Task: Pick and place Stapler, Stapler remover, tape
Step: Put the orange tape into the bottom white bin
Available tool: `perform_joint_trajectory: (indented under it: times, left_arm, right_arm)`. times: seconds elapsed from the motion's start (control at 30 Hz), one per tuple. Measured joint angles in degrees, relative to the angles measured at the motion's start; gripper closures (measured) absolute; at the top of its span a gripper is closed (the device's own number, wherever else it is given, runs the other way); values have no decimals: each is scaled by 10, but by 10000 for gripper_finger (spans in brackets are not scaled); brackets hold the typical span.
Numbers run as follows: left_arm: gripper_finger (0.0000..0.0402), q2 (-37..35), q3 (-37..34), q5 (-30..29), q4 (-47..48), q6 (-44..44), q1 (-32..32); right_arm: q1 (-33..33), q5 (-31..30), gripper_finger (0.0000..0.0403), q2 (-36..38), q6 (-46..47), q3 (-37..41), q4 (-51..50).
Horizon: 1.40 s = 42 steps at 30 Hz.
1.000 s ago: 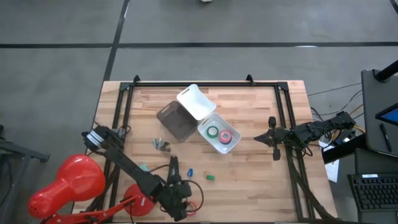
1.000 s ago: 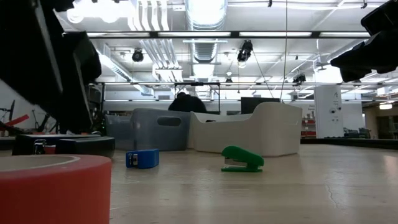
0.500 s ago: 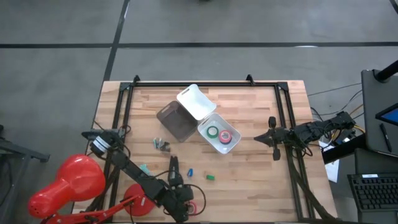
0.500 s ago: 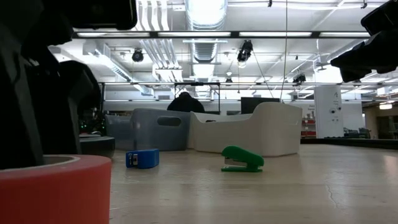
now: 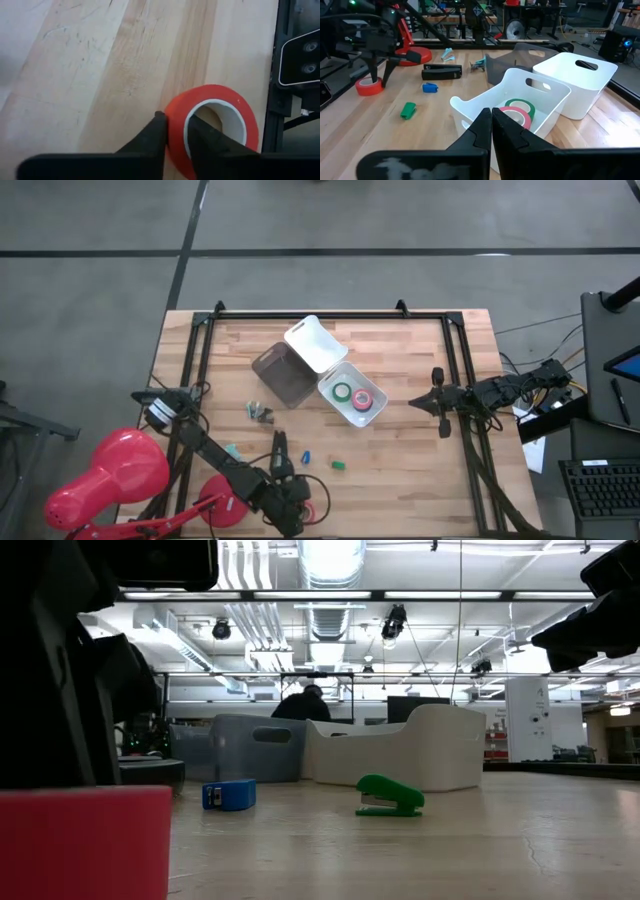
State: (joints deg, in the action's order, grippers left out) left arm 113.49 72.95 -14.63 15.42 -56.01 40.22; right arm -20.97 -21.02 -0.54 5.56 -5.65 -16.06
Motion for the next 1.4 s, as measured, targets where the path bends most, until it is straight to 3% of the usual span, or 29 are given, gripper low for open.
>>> perform_joint_trajectory:
  times: [0.07,0.2,0.47,0.63,1.07,1.4]
  left_arm:
    - [357,-1,0,0,1,1,-2]
    - [361,-1,2,-10,1,18,-6]
    - [341,-3,29,-122,8,95,-33]
    - [354,-7,62,-181,31,190,-72]
    - [347,-48,134,-232,102,389,-241]
    - [342,-47,123,-238,99,411,-371]
  right_arm:
    - [0,0,394,0,0,0,0]
    - [0,0,394,0,0,0,0]
    - [0,0,394,0,0,0,0]
    - [0,0,394,0,0,0,0]
    - [0,0,394,0,0,0,0]
    - [0,0,394,0,0,0,0]
